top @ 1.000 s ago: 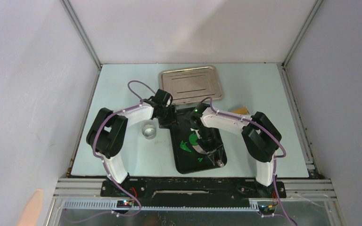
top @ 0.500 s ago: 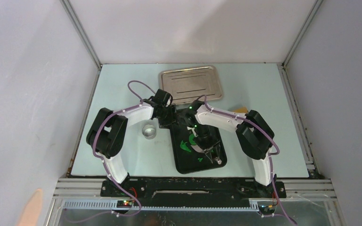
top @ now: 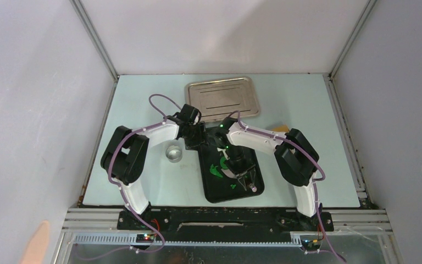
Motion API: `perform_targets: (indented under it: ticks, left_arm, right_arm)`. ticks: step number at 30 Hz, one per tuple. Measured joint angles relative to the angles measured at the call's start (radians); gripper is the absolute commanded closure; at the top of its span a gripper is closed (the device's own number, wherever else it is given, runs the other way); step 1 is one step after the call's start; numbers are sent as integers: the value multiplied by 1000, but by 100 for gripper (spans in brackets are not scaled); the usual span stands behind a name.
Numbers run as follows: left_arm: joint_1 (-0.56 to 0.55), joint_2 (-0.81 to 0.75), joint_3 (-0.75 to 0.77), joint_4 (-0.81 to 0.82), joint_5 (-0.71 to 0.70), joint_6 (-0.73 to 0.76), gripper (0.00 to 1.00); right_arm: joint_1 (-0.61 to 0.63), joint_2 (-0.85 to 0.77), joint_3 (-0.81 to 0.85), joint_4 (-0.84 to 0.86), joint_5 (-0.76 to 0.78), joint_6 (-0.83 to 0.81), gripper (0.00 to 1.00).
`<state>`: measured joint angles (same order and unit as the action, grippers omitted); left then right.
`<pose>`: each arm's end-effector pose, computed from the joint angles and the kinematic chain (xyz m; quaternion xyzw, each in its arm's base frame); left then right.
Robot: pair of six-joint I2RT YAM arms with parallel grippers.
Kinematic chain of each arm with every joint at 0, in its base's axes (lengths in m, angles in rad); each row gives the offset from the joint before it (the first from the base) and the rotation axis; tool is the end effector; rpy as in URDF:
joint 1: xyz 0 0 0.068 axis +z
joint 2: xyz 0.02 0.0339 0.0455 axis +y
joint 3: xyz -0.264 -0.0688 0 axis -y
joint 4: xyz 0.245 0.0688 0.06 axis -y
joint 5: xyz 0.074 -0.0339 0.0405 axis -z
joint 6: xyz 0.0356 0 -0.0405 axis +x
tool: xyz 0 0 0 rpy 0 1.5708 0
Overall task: Roll out the dumpling wrappers from the dough
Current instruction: Scoop the dumpling wrapper from the work surface.
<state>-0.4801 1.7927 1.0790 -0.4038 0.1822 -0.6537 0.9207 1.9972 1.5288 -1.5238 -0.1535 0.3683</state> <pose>0.3077 -0.1675 0.1580 -0.0638 0.9685 -0.1950 0.1412 0.1955 0.2662 0.1972 0.2505 -0.9424 0.0653 0.2117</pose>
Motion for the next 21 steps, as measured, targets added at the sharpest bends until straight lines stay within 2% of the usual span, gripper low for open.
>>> perform_targets:
  ticks: [21]
  left_arm:
    - [0,0,0,1,1,0,39]
  right_arm:
    - [-2,-58,12,53,48,48,100]
